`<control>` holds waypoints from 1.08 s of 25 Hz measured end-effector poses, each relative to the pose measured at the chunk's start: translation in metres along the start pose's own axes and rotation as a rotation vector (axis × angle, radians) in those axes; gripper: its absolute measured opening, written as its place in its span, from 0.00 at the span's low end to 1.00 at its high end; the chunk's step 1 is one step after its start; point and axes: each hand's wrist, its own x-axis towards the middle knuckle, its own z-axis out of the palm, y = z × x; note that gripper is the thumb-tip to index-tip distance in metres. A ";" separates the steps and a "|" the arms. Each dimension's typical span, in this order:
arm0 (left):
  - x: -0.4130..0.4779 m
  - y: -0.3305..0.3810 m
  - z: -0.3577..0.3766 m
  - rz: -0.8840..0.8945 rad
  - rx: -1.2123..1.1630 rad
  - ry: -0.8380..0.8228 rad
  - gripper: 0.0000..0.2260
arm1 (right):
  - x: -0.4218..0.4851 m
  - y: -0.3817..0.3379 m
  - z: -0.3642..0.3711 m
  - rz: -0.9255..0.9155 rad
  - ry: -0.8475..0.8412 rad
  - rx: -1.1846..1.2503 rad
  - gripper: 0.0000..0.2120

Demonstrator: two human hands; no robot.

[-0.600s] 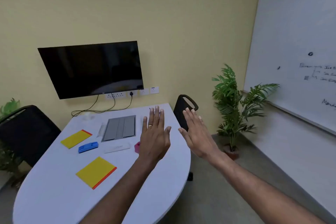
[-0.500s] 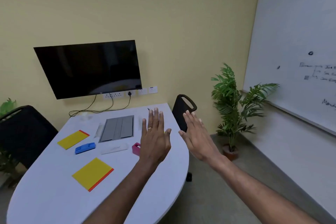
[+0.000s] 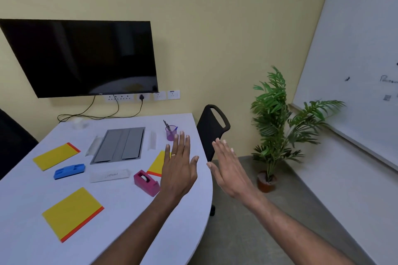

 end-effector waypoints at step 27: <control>0.283 0.018 0.229 -0.437 0.080 -0.075 0.28 | 0.342 0.263 0.125 -0.307 -0.328 0.215 0.32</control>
